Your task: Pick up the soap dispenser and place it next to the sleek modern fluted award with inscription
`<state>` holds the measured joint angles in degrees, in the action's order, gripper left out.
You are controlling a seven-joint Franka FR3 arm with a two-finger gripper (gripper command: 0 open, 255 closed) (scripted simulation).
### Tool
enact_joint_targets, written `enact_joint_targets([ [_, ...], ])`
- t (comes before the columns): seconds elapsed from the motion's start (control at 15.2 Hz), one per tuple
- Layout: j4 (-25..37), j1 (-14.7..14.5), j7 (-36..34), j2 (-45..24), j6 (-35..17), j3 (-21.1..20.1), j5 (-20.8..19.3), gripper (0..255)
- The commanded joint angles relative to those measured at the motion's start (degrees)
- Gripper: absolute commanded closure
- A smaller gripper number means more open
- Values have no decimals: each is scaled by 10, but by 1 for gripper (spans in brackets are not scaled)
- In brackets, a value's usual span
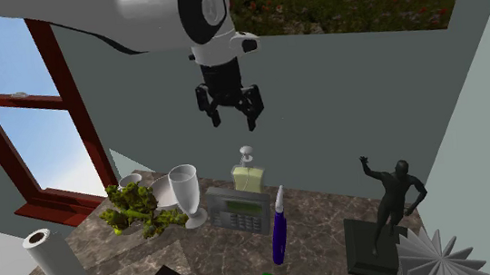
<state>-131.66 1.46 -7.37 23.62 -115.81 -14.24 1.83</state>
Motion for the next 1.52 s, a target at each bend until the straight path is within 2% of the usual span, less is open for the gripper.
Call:
enact_joint_targets([
  [0.0, 16, 3, -20, -42, -22, -14, -10, 0],
  [0.33, 65, 9, -77, -154, -69, -45, -52, 0],
  [0.66, 134, 4, -140, -272, -96, -62, -112, 0],
  [1.12, 264, -32, -213, -441, -101, -52, -192, 0],
  [1.39, 358, -61, -238, -538, -88, -37, -223, 0],
  [1.45, 365, -63, -239, -545, -87, -36, -224, 0],
])
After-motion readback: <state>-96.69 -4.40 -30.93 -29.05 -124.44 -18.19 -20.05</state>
